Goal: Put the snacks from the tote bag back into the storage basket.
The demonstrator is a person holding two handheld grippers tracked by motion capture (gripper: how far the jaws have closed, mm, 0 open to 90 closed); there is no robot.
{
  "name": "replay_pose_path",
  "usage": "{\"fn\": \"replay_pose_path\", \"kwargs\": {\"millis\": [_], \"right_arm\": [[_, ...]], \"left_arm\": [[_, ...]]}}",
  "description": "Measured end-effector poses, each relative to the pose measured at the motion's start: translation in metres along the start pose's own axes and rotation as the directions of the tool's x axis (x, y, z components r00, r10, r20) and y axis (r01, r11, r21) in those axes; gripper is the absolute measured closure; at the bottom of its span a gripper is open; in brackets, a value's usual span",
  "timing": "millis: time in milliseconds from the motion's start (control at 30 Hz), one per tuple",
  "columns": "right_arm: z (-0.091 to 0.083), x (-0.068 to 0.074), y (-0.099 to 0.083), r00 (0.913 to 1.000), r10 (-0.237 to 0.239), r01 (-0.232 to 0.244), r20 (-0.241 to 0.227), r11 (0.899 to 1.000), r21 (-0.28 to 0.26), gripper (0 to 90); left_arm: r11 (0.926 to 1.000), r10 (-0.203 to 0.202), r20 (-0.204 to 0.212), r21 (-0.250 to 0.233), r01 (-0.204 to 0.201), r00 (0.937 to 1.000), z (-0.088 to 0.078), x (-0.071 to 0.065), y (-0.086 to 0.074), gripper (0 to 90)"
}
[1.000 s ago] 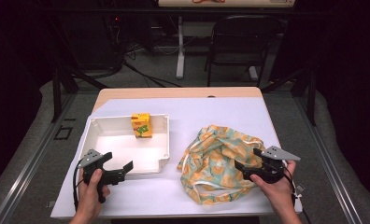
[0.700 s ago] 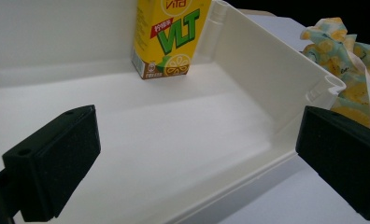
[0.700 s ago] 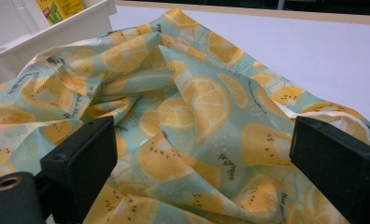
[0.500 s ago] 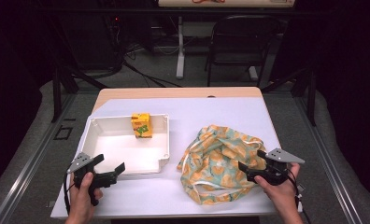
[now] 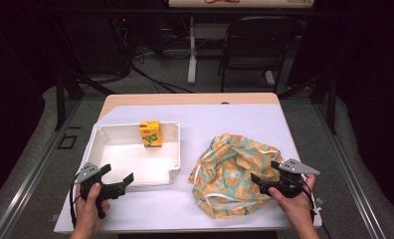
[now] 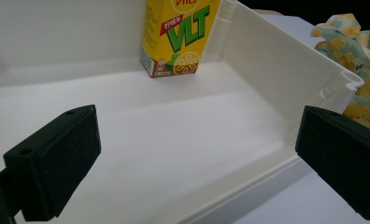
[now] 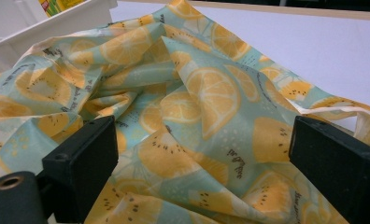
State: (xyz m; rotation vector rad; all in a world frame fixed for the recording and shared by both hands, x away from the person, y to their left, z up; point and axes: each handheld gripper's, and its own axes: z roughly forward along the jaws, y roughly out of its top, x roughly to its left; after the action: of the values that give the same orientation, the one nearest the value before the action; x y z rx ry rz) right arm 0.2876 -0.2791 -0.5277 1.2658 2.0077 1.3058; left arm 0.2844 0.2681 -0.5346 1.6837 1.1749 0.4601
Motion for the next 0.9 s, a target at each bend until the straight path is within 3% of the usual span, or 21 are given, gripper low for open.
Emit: {"fn": "replay_pose_path", "kwargs": {"millis": [900], "right_arm": [[0.0011, 0.0006, -0.0017, 1.0, 0.0, 0.0, 0.01, 1.0, 0.004, 7.8]], "left_arm": [[0.9999, 0.005, 0.003, 0.016, -0.005, 1.0, 0.0033, -0.0011, -0.0017, 0.7]]}}
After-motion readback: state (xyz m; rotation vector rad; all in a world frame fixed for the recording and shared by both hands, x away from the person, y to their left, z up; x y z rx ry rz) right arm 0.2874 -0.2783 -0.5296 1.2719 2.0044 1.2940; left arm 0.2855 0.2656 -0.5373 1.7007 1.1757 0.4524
